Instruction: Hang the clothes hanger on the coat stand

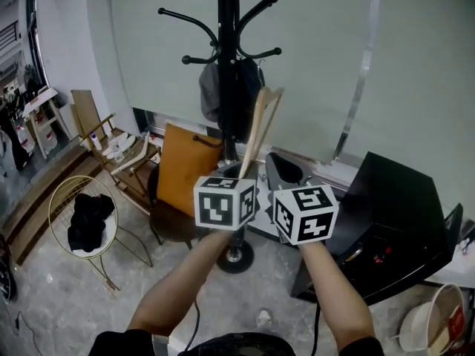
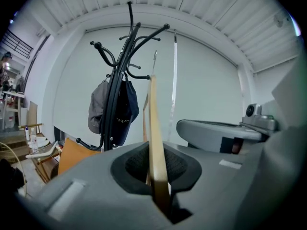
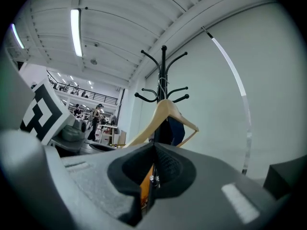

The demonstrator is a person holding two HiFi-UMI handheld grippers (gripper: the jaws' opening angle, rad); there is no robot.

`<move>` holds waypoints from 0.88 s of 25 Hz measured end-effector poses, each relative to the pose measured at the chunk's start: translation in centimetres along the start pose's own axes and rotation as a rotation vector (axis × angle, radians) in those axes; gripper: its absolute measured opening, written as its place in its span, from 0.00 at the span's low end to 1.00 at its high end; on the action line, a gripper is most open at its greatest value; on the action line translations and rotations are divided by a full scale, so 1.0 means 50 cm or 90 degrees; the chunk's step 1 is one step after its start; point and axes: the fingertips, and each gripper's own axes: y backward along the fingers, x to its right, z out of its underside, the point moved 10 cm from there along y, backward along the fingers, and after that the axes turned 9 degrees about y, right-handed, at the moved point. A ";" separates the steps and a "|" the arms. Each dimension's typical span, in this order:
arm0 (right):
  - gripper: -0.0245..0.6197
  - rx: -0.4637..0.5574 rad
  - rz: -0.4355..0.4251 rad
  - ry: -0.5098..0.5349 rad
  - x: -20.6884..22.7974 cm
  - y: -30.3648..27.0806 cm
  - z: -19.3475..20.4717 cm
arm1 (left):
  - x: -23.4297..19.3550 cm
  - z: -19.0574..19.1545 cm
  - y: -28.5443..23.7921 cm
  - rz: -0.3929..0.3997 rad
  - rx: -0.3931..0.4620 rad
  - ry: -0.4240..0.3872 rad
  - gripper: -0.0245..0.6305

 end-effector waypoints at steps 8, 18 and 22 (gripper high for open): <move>0.04 0.005 -0.020 0.002 0.068 -0.055 0.011 | -0.005 -0.025 -0.076 -0.021 0.006 0.002 0.08; 0.04 0.013 -0.054 0.004 0.108 -0.120 0.022 | -0.030 -0.039 -0.134 -0.046 0.008 0.018 0.08; 0.04 0.012 -0.063 0.004 0.126 -0.137 0.030 | -0.034 -0.044 -0.156 -0.057 0.009 0.019 0.08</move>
